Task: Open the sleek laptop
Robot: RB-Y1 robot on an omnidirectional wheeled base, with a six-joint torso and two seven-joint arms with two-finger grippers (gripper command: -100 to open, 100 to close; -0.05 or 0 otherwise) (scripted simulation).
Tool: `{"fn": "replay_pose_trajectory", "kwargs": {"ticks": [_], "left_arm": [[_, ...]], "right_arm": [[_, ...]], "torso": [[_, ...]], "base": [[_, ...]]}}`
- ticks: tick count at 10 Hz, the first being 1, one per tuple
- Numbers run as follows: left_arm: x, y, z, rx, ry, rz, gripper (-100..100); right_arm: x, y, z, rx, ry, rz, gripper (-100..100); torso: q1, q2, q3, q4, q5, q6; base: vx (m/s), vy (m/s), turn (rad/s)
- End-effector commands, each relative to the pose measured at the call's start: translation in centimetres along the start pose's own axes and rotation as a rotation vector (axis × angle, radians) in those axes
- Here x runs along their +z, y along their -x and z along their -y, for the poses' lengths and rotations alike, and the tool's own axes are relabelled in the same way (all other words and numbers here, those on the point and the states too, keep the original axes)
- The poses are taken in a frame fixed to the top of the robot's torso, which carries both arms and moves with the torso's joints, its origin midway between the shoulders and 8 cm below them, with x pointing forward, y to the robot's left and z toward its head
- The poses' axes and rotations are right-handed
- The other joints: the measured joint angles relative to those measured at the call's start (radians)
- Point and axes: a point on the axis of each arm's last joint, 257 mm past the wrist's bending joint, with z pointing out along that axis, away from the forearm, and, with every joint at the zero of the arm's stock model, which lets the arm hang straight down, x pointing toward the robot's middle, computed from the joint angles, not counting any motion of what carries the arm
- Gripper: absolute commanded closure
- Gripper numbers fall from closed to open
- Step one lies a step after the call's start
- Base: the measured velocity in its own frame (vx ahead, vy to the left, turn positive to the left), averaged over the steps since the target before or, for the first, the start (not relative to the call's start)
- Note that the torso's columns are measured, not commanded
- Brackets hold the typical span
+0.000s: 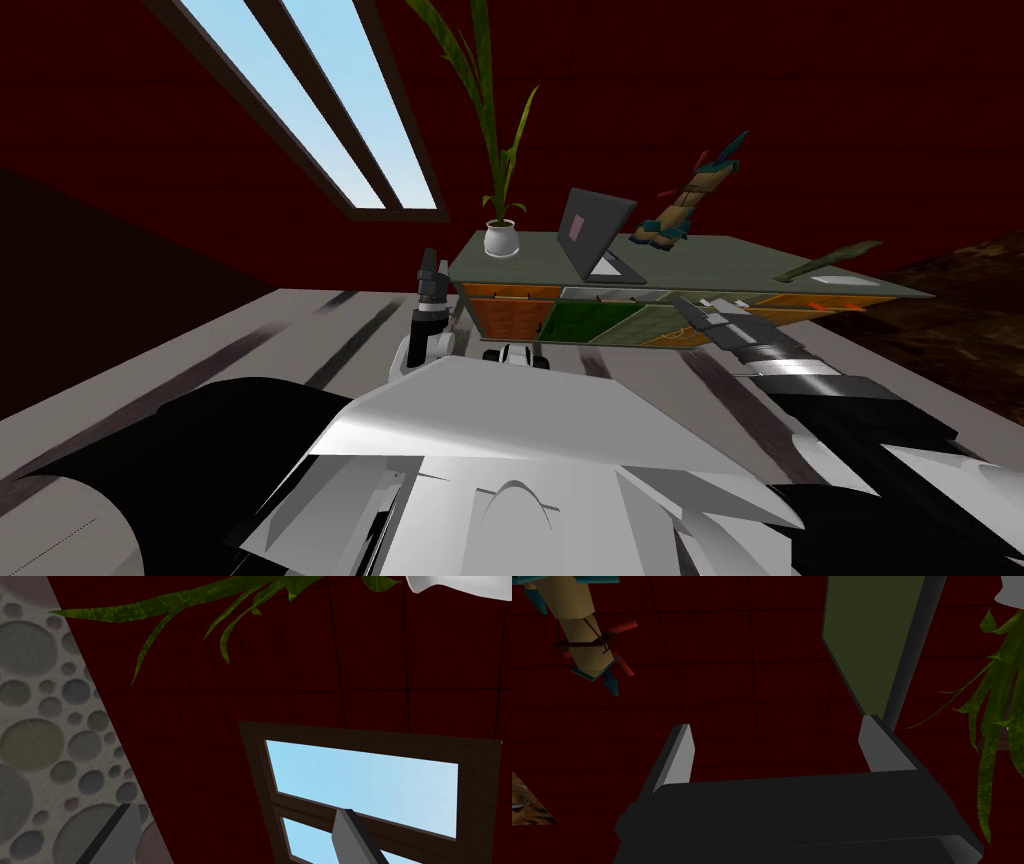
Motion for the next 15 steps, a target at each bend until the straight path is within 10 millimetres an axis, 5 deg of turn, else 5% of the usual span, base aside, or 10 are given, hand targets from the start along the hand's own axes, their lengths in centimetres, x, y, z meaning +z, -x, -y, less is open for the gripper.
{"fn": "replay_pose_trajectory", "kwargs": {"ticks": [1, 8, 15], "left_arm": [[0.0, 0.0, 0.0, 0.000, 0.000, 0.000, 0], [0.0, 0.0, 0.0, 0.000, 0.000, 0.000, 0], [0.0, 0.0, 0.0, 0.000, 0.000, 0.000, 0]], "right_arm": [[0.4, 1.2, 1.4, -0.097, -0.021, -0.032, -100], [1.9, 4.8, 4.4, -0.329, -0.063, -0.087, -100], [5.1, 9.2, 4.7, -0.536, -0.061, -0.091, -100]], "torso": [[-0.001, 0.000, 0.000, 0.000, 0.000, 0.000], [0.000, 0.000, 0.000, 0.000, 0.000, 0.000], [0.000, -0.001, -0.001, 0.000, 0.000, 0.000]], "base": [[0.019, 0.068, 0.011], [0.018, 0.066, 0.006], [0.014, 0.065, 0.005]]}}
